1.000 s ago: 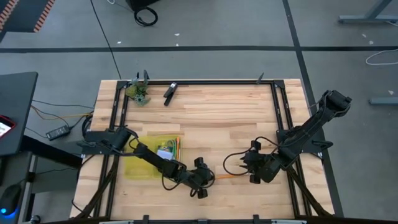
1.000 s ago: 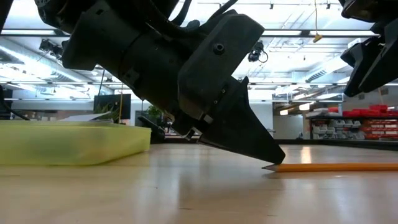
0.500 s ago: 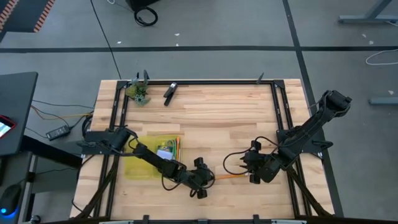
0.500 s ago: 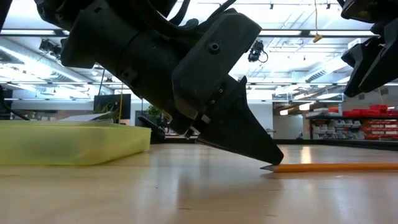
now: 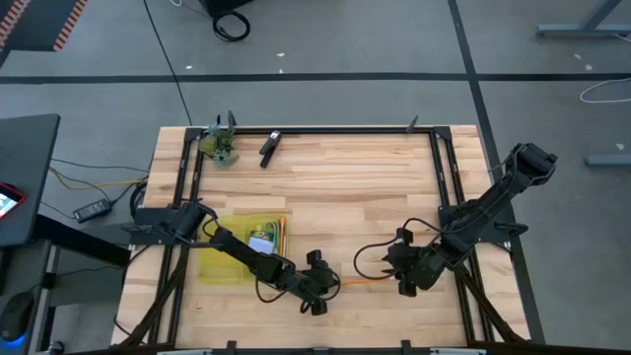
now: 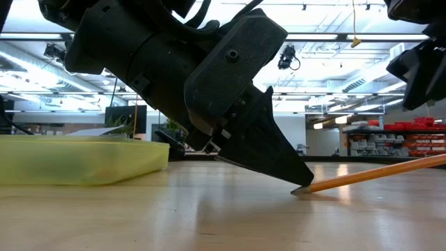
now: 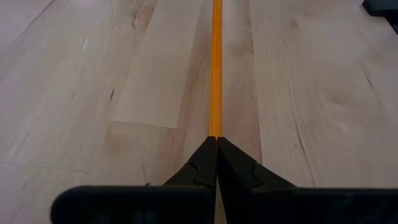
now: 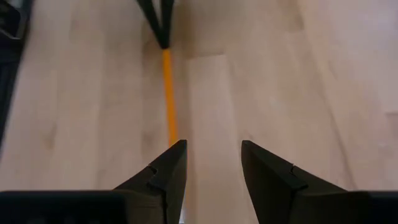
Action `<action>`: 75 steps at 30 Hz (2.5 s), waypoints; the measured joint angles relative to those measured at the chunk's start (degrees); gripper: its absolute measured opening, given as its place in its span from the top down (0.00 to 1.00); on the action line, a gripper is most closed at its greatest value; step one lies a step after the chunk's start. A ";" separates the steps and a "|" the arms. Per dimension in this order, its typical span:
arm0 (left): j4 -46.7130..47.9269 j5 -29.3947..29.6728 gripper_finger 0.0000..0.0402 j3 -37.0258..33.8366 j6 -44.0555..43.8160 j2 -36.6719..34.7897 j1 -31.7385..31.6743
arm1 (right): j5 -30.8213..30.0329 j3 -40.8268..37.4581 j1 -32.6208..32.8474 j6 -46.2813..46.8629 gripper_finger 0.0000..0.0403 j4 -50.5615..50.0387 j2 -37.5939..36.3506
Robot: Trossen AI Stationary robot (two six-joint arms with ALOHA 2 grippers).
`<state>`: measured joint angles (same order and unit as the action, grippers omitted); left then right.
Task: Pack school essentials
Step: Put the orange pencil into the yellow pencil box
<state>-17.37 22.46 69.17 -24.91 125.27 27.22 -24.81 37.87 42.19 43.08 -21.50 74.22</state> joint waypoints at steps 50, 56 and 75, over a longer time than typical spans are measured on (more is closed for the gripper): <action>-0.55 -1.07 0.71 -0.43 -2.05 -1.12 -0.33 | 6.99 0.00 0.11 -2.54 0.92 9.16 16.46; -2.26 -0.56 0.55 -0.31 -1.25 -1.23 -0.35 | 6.87 0.00 0.09 -2.55 0.92 9.40 16.46; -7.91 1.05 0.52 -0.17 3.13 -1.44 -3.08 | 2.46 0.00 -0.07 -3.88 0.92 13.20 16.46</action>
<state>-25.28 23.51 68.99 -21.78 123.83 24.14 -22.35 37.87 42.13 39.20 -8.30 90.67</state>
